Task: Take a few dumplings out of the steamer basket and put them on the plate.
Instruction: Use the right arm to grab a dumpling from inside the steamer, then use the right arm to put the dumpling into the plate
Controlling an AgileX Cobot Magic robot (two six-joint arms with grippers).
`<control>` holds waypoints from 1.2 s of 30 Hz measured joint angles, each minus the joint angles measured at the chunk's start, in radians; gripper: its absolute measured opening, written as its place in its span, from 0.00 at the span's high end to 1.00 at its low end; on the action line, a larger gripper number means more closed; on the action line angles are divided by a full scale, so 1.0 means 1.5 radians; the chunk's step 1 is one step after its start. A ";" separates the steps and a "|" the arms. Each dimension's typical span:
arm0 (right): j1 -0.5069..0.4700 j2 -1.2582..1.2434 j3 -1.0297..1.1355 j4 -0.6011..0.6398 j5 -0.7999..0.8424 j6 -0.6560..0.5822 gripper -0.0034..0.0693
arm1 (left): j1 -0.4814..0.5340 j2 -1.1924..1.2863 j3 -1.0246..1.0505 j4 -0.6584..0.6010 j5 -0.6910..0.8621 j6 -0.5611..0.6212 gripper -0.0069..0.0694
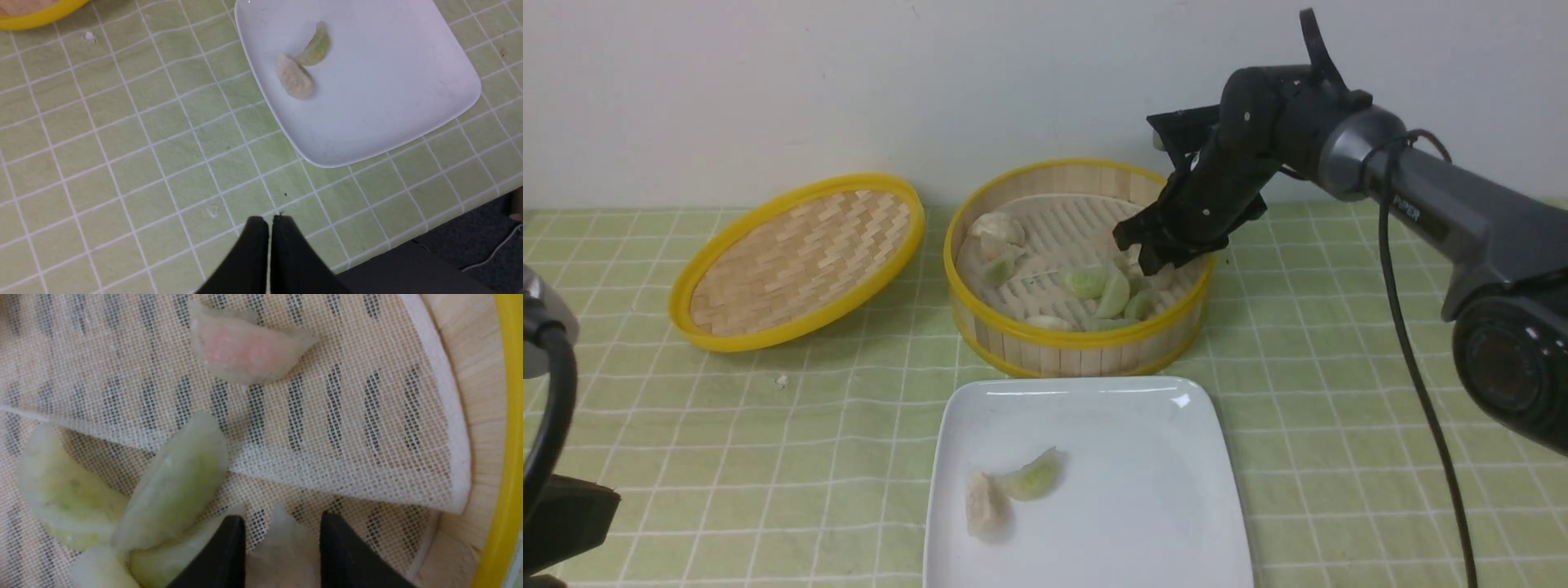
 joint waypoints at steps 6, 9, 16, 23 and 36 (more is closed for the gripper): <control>0.000 -0.054 0.000 0.001 0.003 0.000 0.66 | 0.000 0.000 0.000 0.006 0.000 0.000 0.92; 0.000 -0.076 0.000 0.006 0.006 -0.005 0.66 | 0.000 0.000 0.000 0.018 0.000 0.000 0.92; 0.000 -0.127 -0.012 0.008 0.098 -0.018 0.66 | 0.000 0.000 0.000 0.045 0.000 0.000 0.92; 0.008 -0.303 0.098 0.047 0.101 -0.017 0.66 | 0.000 -0.003 0.000 0.063 0.000 0.000 0.92; 0.170 -0.393 0.548 0.039 -0.006 -0.009 0.66 | 0.000 -0.003 0.000 0.066 -0.007 0.000 0.92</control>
